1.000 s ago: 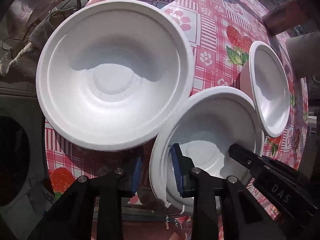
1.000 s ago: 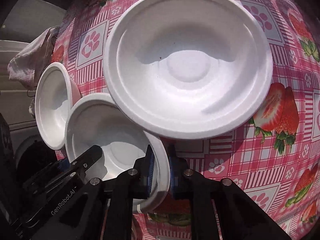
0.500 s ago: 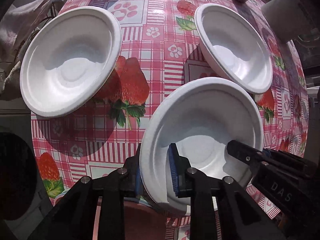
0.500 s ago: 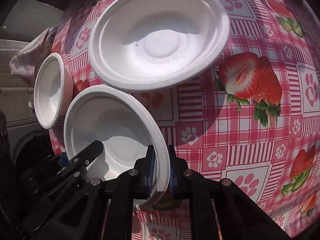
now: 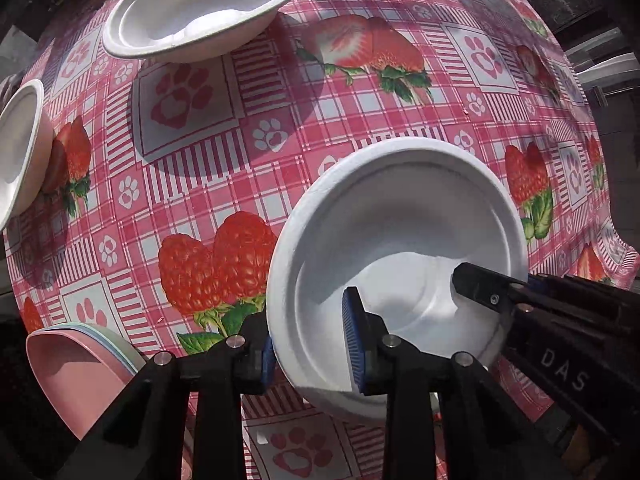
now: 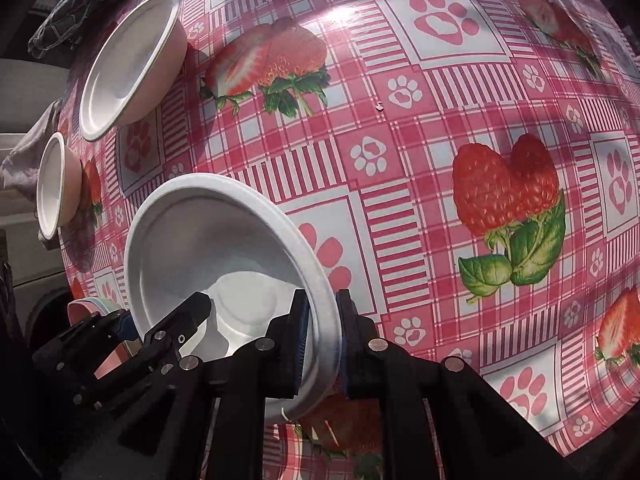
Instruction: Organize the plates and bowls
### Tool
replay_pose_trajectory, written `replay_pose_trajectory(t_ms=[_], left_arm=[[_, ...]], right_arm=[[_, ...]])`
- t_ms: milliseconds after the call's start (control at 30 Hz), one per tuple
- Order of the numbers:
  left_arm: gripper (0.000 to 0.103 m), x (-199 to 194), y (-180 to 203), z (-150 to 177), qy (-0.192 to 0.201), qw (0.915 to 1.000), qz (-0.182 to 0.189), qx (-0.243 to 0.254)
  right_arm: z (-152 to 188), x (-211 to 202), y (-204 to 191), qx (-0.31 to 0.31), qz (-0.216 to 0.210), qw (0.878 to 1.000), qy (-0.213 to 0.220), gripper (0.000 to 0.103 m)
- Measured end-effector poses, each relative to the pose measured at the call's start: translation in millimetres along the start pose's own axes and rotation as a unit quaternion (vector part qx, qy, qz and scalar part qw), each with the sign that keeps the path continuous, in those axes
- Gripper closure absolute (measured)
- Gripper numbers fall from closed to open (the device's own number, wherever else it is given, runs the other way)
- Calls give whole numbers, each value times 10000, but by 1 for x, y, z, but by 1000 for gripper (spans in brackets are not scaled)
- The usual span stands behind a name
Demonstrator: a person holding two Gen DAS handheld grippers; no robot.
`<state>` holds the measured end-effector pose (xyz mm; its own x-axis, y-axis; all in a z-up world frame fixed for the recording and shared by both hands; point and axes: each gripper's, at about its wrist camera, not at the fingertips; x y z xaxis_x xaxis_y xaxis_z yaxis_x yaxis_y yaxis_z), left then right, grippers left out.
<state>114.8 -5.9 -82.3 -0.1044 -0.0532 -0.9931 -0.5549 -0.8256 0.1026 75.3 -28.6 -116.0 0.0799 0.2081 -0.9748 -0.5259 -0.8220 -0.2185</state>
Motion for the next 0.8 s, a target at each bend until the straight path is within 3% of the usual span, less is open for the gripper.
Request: replay_pose_trajectory(t_ms=[167,333,433,467,567,600,667,700,733,800], left_arm=[[69,4,32,6,-146,9992,83,351],[63,9,76,38,-224,9964,43,812],[50,10,92,50,-202,9942,58,1052],[42,10,93,53,-213,9936,2,1112],[35,11,117,69,-190,9928,-70,1180],[26,6,111,74,-129,9933,3,1149],[21,-3,97,81,0,9942,120,1073],[21,-7,92,83,28,9945,179,1034],[20,-9,88,85,33,9948,243,985],[18,-17,67,90,0,9958,396,830]], right_arm=[[25,0,37,354,-14,9994,-37,87],[45,-3,58,497,55,9987,-22,87],[57,-1,70,558,-33,9984,-65,87],[60,-1,73,595,-78,9982,-68,87],[63,-5,82,622,-110,9980,-22,87],[62,-9,88,602,-109,9981,0,87],[62,-20,103,592,-106,9982,40,87],[61,-28,108,604,-119,9981,52,81],[58,-31,111,624,-99,9980,83,54],[57,-42,119,644,-69,9976,230,15]])
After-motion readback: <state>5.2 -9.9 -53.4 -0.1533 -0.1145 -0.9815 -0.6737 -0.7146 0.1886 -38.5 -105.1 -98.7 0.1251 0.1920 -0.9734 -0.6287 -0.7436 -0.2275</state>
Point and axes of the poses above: each gripper's, at about its wrist camera, not at the fingertips, and x roughly the way its jaws point, y to its right, z to its underside, and after that the axes turned 1 degree about x, right-handed
